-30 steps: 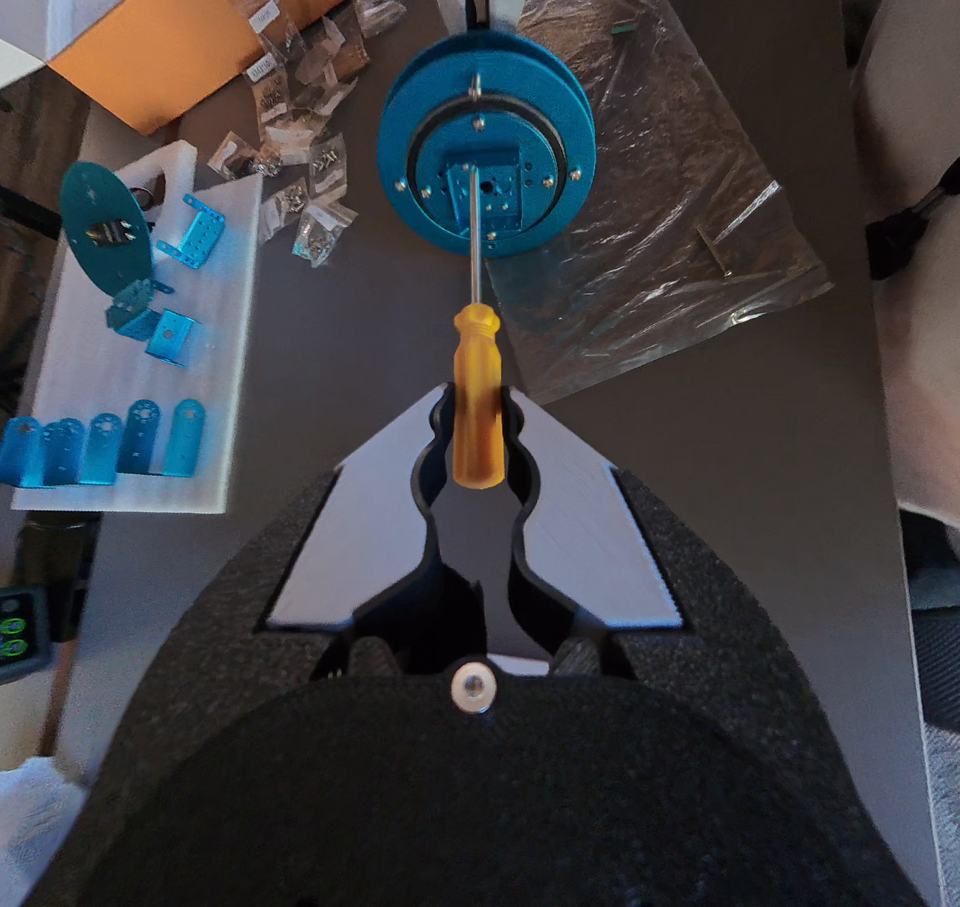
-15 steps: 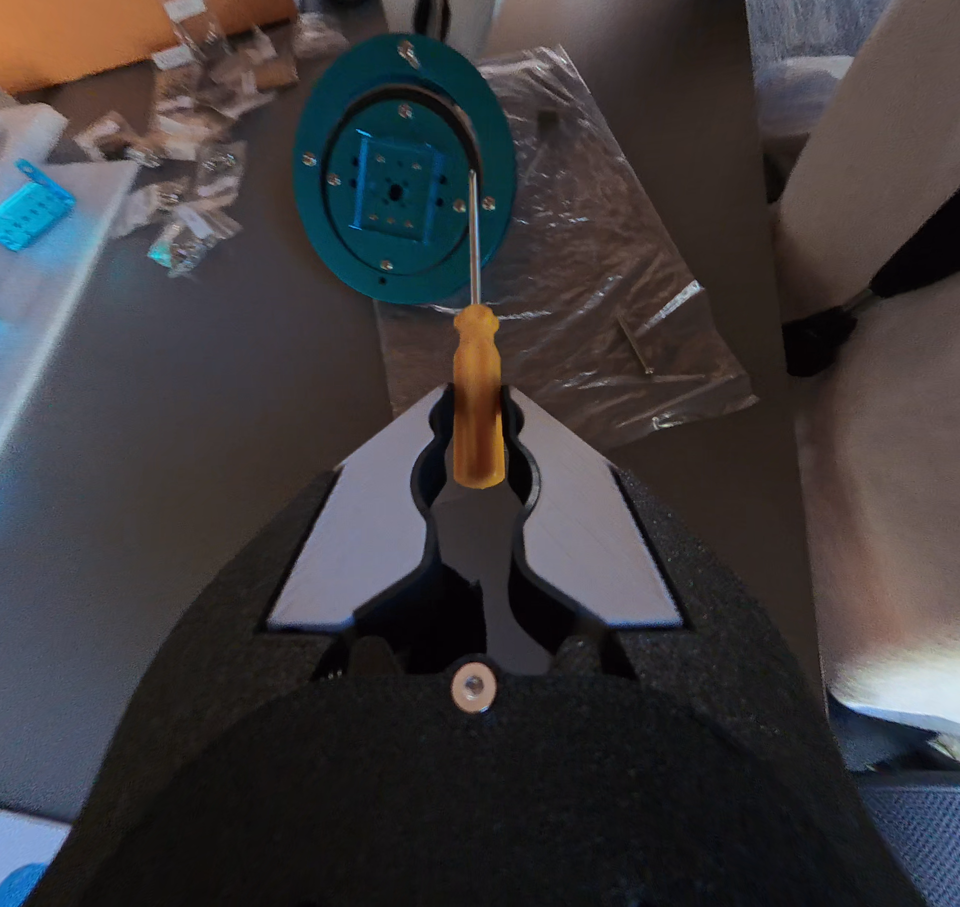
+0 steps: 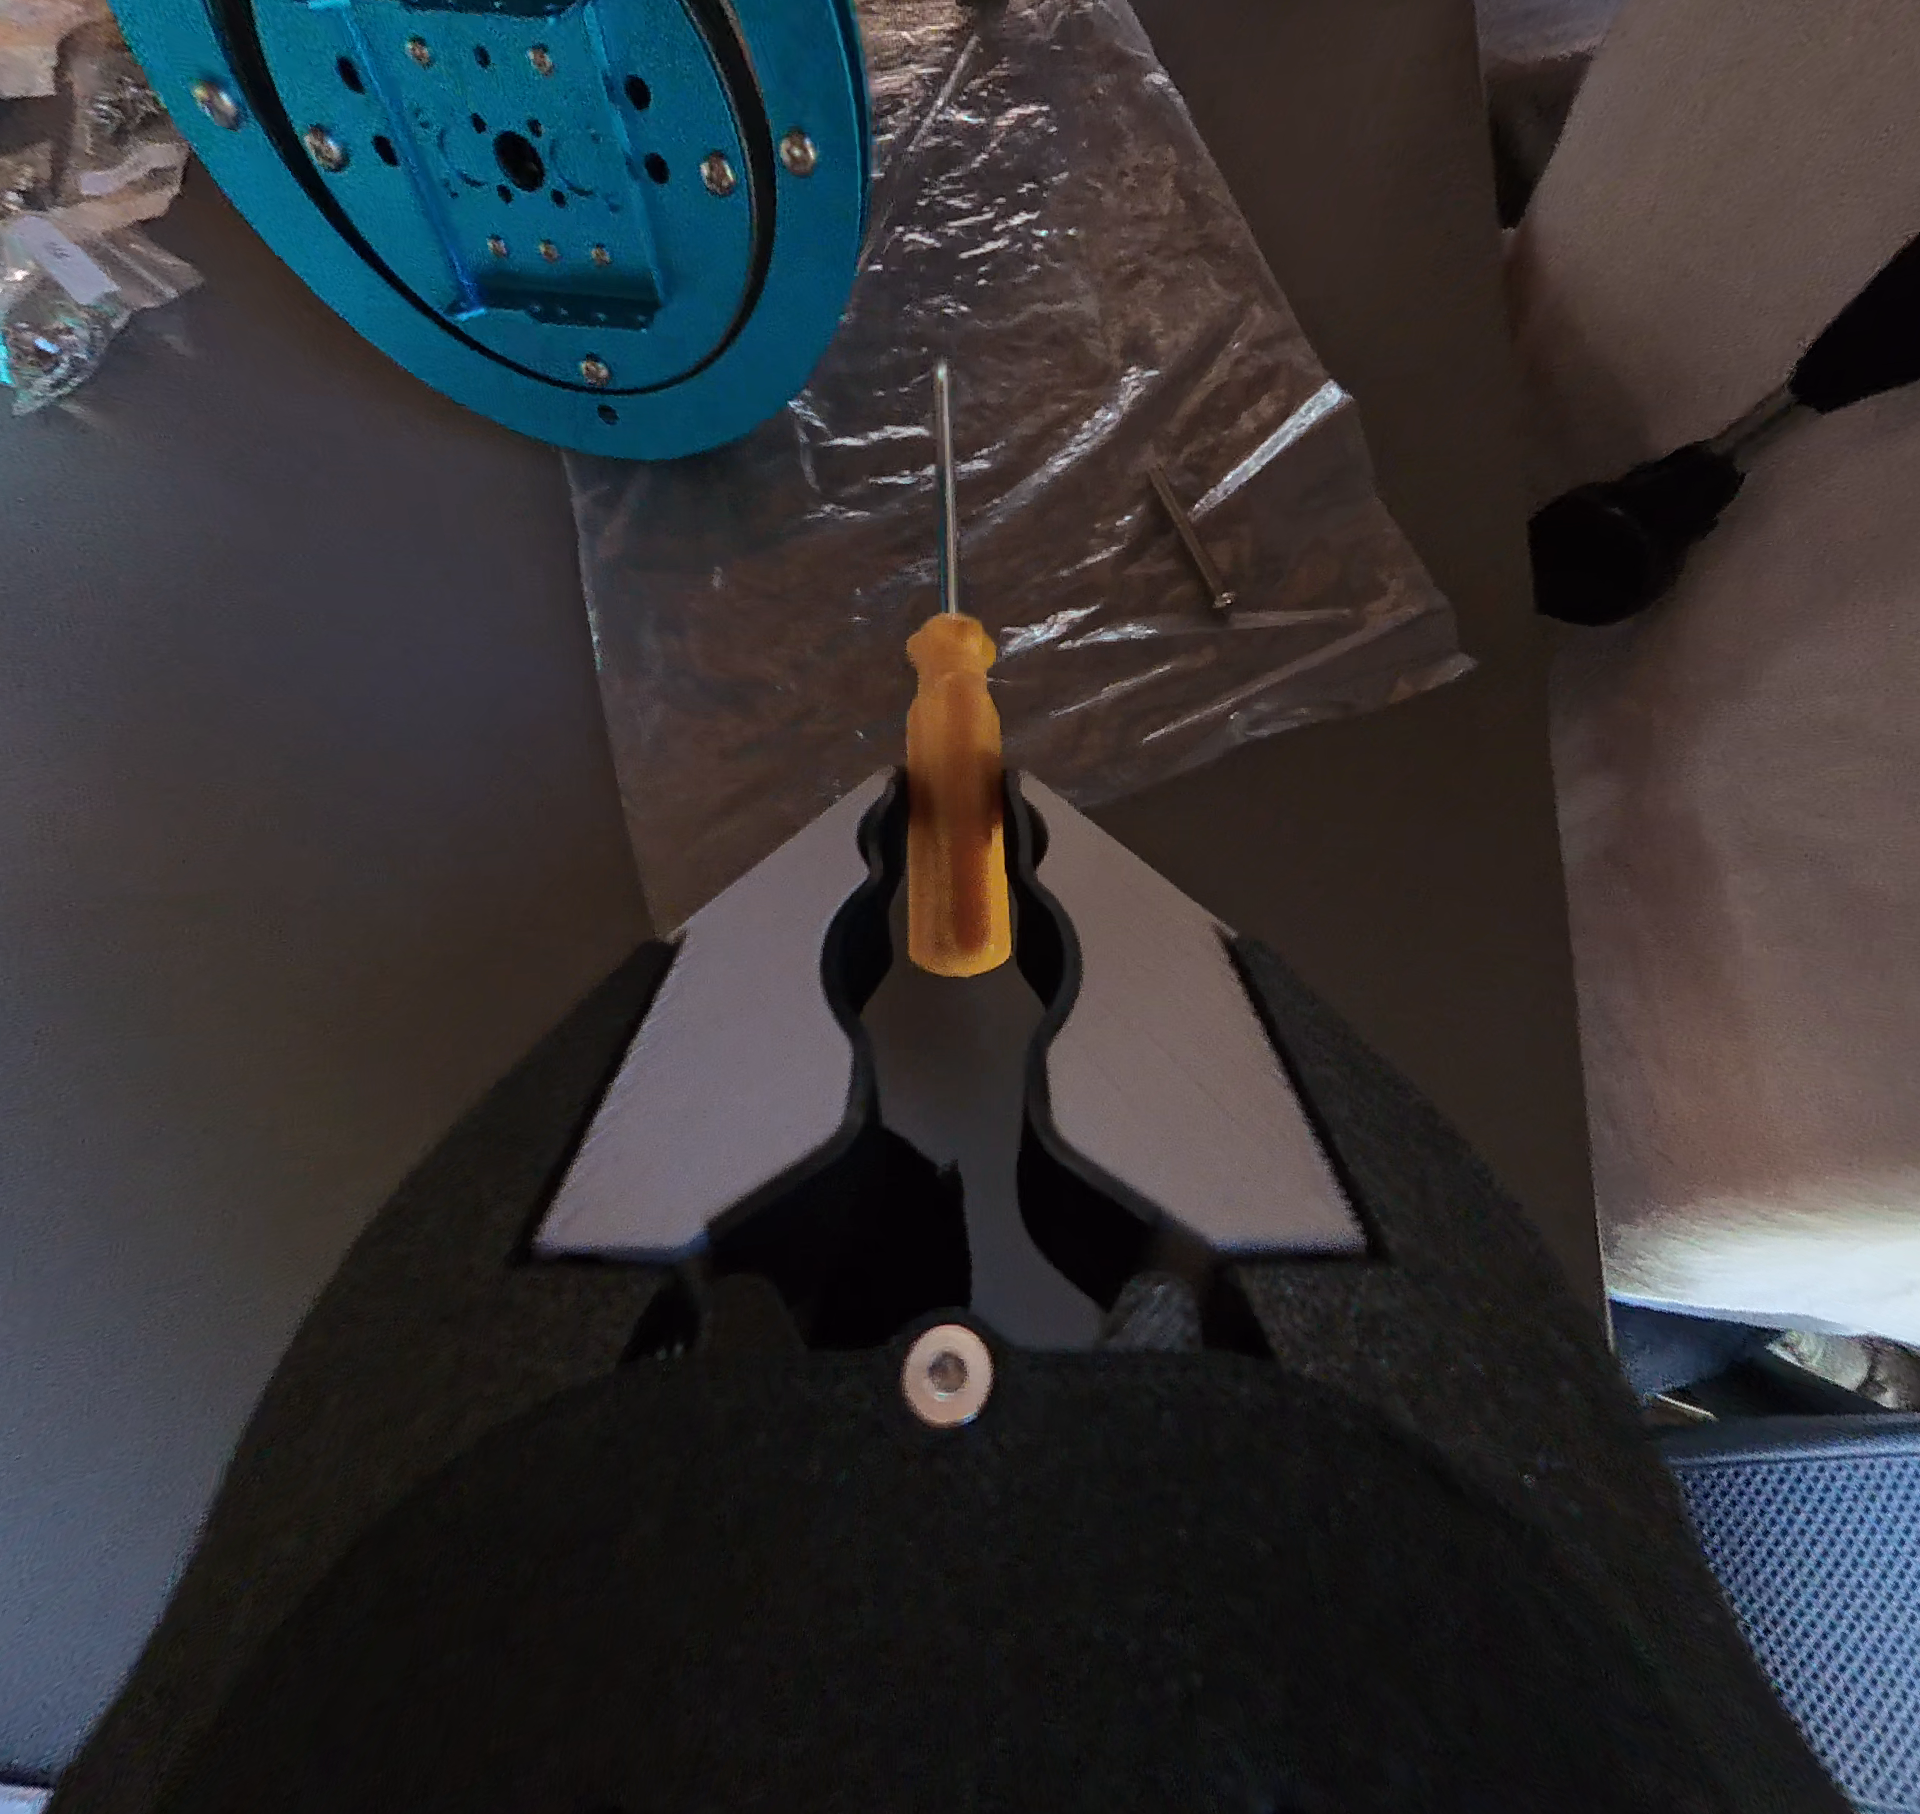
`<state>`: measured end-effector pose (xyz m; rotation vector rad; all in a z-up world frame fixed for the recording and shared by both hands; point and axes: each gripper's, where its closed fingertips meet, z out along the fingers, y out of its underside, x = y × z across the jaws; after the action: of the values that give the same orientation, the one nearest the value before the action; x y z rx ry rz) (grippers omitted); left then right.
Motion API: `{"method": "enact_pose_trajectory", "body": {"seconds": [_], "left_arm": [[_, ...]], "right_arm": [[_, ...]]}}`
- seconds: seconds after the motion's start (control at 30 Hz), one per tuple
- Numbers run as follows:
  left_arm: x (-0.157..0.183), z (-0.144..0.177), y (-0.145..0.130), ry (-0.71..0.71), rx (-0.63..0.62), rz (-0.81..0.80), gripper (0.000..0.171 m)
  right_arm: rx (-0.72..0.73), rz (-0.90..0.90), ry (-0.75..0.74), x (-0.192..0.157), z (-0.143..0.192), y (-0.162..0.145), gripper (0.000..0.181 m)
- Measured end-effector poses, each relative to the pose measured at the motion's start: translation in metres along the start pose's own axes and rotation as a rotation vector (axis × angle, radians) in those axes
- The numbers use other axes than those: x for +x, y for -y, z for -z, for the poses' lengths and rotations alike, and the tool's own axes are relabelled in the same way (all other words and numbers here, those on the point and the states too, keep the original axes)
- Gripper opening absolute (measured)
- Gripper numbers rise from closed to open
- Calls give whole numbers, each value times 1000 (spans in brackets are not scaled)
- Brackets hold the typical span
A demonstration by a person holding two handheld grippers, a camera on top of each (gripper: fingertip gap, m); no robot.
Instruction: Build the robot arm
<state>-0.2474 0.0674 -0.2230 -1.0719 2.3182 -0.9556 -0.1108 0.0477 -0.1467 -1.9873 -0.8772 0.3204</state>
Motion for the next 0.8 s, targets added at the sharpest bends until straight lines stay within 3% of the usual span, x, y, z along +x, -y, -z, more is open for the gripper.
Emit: {"method": "enact_pose_trajectory", "body": {"seconds": [0.03, 0.37, 0.47, 0.57, 0.67, 0.8], "left_arm": [[-1, -1, 1, 5, 1, -3, 16], [-7, -28, 11, -6, -24, -77, 17], [-7, -29, 15, -34, -10, -63, 27], [-3, -22, 20, -117, 28, -17, 42], [-7, -6, 27, -172, 57, -7, 43], [-37, 22, 46, -126, 115, -19, 44]], "right_arm": [[-5, 9, 6, 1, -2, 3, 4], [-125, 162, 119, 3, -16, 21, 4], [-113, 152, 180, 1, -16, 21, 4], [-73, 80, 272, 0, -16, 22, 4], [-26, 14, 349, 0, -24, 27, 4], [8, 7, 400, 0, -33, 32, 4]]}}
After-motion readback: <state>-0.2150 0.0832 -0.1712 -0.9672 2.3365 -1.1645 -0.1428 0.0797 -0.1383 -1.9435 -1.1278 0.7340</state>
